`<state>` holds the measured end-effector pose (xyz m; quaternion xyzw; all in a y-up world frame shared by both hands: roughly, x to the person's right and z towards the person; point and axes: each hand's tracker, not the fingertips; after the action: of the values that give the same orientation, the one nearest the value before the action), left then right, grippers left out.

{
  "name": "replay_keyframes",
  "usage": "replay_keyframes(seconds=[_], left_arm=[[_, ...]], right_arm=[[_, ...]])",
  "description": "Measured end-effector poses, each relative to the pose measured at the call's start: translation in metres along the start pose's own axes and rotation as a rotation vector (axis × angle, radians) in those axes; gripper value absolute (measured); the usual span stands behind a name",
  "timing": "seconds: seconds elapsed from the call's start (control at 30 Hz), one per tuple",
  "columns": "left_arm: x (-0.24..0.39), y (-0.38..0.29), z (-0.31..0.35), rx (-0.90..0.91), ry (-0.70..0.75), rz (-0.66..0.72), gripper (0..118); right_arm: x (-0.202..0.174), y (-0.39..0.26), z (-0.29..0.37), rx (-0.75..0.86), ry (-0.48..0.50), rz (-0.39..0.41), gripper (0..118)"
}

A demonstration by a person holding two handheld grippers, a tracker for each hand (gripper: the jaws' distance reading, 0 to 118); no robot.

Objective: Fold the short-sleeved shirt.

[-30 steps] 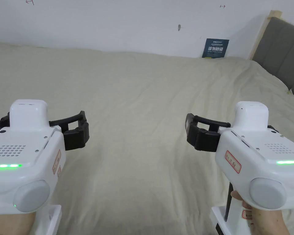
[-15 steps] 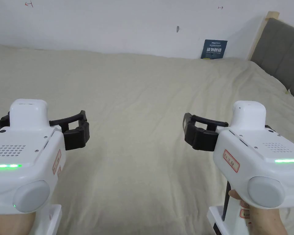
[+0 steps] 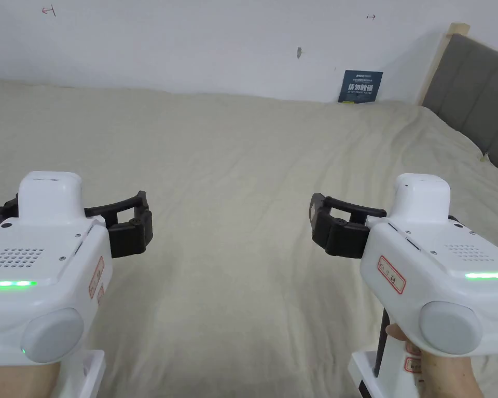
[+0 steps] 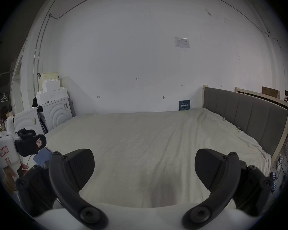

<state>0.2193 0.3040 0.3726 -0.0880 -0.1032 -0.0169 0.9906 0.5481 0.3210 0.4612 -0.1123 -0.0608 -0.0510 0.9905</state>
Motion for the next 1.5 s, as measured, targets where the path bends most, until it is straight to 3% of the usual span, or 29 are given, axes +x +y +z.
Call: replay_keyframes(seconds=[1.5], left_arm=[[0.0069, 0.0025, 0.0029, 0.009, -0.005, -0.011, 114]], right_arm=[[-0.0012, 0.0052, 0.0007, 0.011, 0.022, 0.010, 118]])
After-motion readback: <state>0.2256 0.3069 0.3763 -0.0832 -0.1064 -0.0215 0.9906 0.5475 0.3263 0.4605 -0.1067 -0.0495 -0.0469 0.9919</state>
